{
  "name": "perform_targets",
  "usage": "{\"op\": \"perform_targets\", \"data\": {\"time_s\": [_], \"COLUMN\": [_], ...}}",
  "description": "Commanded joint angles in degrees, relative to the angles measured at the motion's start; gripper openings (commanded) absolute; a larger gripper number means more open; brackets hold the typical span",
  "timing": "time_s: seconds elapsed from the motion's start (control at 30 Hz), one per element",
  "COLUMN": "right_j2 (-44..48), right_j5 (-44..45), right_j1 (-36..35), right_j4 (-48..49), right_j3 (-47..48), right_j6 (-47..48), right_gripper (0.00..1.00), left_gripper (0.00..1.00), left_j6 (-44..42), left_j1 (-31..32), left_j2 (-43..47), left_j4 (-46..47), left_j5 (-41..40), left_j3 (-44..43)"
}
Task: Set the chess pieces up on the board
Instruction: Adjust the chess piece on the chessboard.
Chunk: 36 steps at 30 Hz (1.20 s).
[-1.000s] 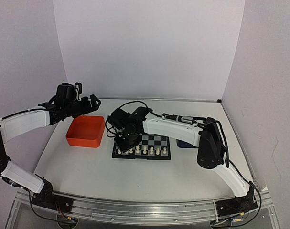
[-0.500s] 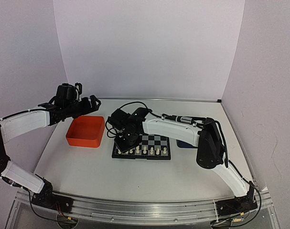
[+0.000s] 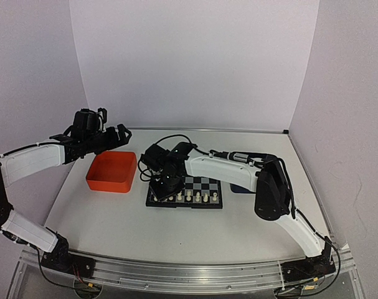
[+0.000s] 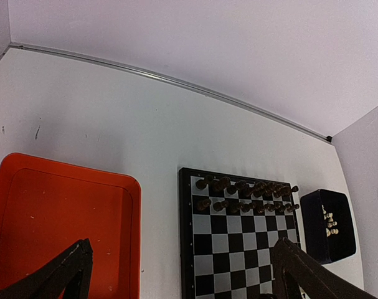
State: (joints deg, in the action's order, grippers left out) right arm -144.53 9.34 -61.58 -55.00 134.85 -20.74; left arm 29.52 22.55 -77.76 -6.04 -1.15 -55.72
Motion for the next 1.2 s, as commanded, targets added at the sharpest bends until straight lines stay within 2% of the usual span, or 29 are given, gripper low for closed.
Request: {"op": "perform_targets", "data": {"time_s": [0.0,1.17], "right_j2": [-0.8,-2.2], "right_j5": [-1.6,-5.4], "right_j1": [0.2,0.7], "right_j4": [-0.1,-0.1], "right_j3": [0.5,0.7], "right_j6": [-1.4,-4.5], "right_gripper": [0.36,0.35], "left_gripper": [1.00,1.00], "left_j6": [-0.9,-0.9], "left_j1": [-0.2,-0.2], "left_j2": [1.4,1.2], "left_j4": [1.6,1.1], "left_j5": [0.1,0.0], "left_j3": [0.0,-0.1]}}
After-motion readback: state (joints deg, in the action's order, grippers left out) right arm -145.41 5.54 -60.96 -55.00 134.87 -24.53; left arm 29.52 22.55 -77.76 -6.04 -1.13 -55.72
